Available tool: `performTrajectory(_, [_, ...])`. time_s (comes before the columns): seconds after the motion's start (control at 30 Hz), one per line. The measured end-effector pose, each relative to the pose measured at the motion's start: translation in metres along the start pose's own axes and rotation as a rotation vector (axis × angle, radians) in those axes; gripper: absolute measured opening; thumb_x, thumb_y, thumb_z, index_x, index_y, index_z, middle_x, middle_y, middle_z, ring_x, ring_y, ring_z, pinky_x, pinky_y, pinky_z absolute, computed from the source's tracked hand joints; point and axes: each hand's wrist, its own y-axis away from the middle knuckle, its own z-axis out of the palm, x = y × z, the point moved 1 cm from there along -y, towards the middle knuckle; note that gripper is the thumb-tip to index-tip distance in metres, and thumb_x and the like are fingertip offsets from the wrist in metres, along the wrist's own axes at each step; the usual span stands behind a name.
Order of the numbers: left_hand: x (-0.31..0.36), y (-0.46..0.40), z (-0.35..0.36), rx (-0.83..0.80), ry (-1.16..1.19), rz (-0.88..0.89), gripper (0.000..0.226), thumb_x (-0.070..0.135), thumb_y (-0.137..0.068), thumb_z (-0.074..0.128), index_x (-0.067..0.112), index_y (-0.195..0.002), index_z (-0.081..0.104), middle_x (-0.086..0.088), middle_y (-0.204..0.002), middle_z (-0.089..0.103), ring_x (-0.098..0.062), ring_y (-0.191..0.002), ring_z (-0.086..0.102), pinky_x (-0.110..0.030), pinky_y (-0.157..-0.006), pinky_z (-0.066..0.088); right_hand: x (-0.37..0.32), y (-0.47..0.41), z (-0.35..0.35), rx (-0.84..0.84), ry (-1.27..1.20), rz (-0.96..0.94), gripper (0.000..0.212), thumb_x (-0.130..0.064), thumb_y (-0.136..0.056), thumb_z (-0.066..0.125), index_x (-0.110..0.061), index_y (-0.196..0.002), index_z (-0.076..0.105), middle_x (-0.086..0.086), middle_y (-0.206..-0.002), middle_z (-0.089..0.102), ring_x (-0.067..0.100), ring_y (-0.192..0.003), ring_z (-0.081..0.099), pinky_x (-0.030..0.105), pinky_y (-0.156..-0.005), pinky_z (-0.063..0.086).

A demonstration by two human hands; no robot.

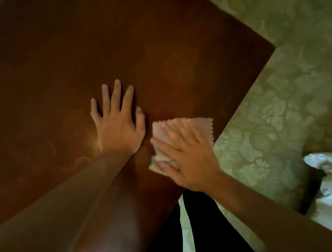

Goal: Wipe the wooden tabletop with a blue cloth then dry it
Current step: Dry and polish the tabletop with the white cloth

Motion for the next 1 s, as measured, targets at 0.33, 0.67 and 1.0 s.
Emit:
performTrajectory(0.33, [0.001,0.001,-0.001,-0.002,-0.011,-0.014,0.055,0.044,-0.103,0.032,0.022,-0.153,0.036,-0.006,-0.165,0.026,-0.03,-0.154,0.012,-0.056,-0.12,0.005,0.046,-0.029,-0.018,0.035,0.031,0.28,0.057,-0.051,-0.099,0.044,-0.031,-0.153,0.046,0.008,-0.165,0.034,0.037,-0.154,0.025,0.06,-0.122,0.023])
performTrajectory(0.67, [0.003,0.001,-0.004,0.005,-0.015,-0.027,0.054,0.043,-0.102,0.035,0.022,-0.152,0.038,-0.006,-0.164,0.028,-0.03,-0.154,0.015,-0.056,-0.121,0.008,0.048,-0.05,-0.011,-0.027,0.082,0.083,0.065,-0.056,-0.101,0.04,-0.026,-0.158,0.035,0.007,-0.167,0.03,0.031,-0.156,0.022,0.053,-0.124,0.023])
performTrajectory(1.0, [0.005,0.0,-0.005,-0.012,-0.021,-0.021,0.056,0.042,-0.101,0.034,0.02,-0.152,0.04,-0.009,-0.163,0.03,-0.031,-0.153,0.017,-0.058,-0.12,0.01,-0.005,-0.054,-0.002,-0.051,0.087,0.209,0.066,-0.053,-0.104,0.032,-0.02,-0.161,0.027,0.004,-0.169,0.023,0.027,-0.159,0.012,0.052,-0.128,0.012])
